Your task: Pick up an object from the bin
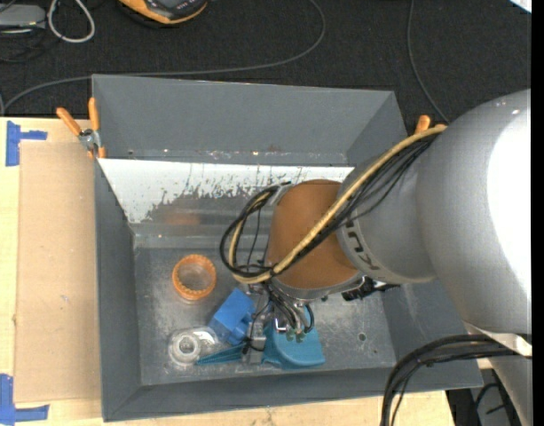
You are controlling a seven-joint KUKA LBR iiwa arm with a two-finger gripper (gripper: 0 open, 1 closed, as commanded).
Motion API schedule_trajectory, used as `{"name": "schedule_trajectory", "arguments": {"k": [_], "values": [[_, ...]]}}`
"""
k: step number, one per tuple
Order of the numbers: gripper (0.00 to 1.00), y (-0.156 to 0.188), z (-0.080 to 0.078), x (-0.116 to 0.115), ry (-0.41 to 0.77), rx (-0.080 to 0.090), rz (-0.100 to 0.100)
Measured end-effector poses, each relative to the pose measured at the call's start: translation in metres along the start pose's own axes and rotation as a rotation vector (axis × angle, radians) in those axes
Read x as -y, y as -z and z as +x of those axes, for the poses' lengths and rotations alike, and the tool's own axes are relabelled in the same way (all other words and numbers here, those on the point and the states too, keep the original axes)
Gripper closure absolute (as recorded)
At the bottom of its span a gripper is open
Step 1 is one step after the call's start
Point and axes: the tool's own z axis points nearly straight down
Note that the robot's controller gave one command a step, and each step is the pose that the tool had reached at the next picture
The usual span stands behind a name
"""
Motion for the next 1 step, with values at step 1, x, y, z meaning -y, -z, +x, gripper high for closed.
{"name": "schedule_trajectory", "arguments": {"k": [1], "values": [[0.0,-0.0008,-0.0044,0.0004,-0.025,-0.002,-0.001]]}}
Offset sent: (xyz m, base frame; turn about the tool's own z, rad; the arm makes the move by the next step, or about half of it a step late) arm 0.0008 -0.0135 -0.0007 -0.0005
